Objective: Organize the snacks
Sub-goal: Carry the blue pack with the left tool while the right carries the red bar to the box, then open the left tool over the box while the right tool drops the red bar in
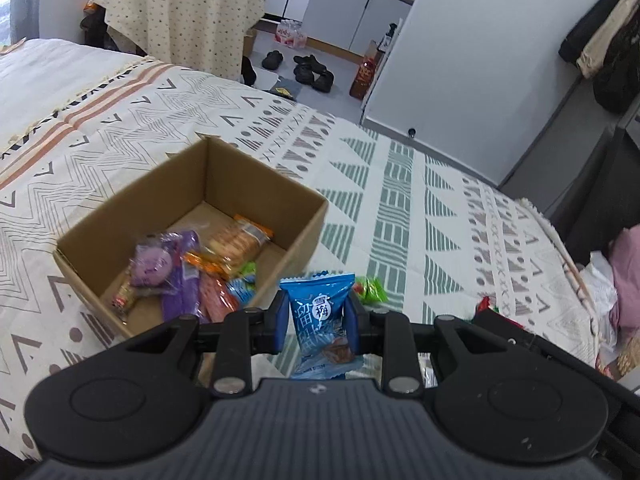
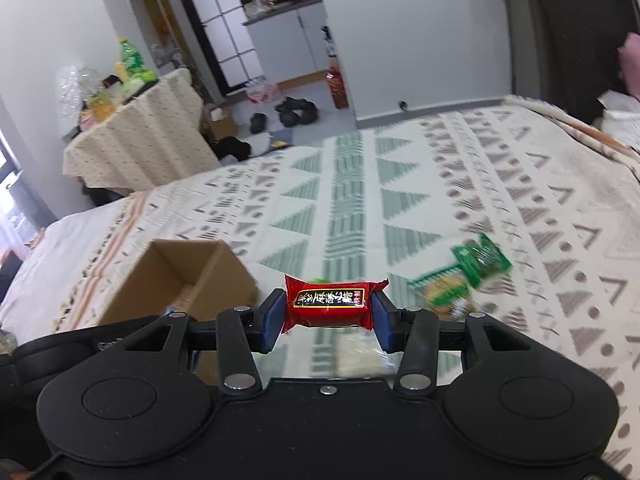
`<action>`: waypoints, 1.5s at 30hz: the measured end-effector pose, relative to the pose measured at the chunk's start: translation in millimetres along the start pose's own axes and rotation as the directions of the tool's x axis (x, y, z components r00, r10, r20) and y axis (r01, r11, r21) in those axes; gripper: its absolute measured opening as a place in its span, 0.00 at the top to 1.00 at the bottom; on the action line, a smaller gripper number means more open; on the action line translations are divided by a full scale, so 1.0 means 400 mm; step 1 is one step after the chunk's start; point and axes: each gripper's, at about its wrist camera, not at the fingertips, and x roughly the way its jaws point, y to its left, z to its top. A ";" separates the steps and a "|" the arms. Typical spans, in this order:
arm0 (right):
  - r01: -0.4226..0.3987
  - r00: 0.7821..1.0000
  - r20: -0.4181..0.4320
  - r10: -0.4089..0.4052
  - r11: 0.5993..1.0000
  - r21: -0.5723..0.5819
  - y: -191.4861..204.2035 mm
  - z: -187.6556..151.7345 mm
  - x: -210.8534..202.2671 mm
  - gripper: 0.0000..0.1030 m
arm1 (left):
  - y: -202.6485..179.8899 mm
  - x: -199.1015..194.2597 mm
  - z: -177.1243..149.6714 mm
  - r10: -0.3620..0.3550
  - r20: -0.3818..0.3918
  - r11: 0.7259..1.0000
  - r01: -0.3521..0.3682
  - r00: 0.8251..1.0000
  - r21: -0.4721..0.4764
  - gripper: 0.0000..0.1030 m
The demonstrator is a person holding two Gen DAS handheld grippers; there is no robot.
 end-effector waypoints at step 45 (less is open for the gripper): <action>-0.207 0.978 -0.012 0.207 0.978 0.032 0.237 0.069 0.182 0.41 | 0.278 0.047 0.097 0.188 -0.064 0.935 -0.198 0.980 -0.295 0.48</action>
